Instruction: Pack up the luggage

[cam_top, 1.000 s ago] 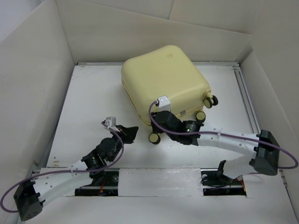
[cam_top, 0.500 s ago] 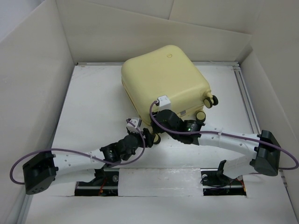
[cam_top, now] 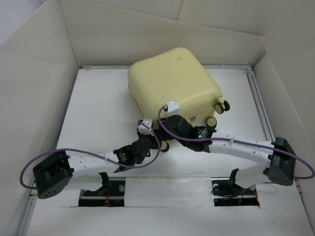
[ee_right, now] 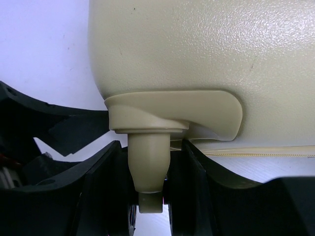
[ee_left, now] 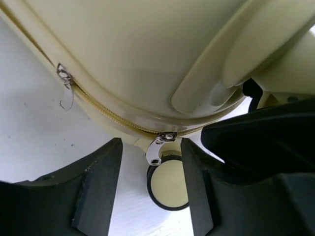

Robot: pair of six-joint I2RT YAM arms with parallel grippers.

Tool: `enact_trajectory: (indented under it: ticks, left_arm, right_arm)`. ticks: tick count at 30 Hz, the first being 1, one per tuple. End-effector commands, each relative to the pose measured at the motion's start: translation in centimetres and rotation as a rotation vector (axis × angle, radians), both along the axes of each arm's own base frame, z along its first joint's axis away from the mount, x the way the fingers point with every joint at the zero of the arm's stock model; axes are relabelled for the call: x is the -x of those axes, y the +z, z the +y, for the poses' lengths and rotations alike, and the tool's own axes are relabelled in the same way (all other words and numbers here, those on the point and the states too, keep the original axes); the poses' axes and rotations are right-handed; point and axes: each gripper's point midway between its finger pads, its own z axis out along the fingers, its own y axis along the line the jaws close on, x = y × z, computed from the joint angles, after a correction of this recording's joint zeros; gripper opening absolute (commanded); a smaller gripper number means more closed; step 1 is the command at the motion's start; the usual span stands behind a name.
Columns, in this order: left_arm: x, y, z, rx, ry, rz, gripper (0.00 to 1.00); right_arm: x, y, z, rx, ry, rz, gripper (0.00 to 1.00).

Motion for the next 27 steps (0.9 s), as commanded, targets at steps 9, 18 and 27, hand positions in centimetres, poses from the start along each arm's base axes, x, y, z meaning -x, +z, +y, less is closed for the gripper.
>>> enact_trajectory:
  ticks: [9,18,27]
  left_arm:
    - [-1.5,3.3,-2.6,0.031,-0.030,-0.086,0.00]
    - [-2.2,3.2,1.6,0.054,0.123,-0.083,0.00]
    - [-4.3,-0.5,9.5,0.098,0.305,0.052,0.00]
  right_arm:
    - [0.1,1.7,1.4,-0.104,0.066,-0.037,0.03]
    - [0.4,0.6,-0.5,-0.088,0.018,-0.038,0.00]
    - [1.1,-1.0,-2.9,-0.076,-0.010,-0.021,0.00]
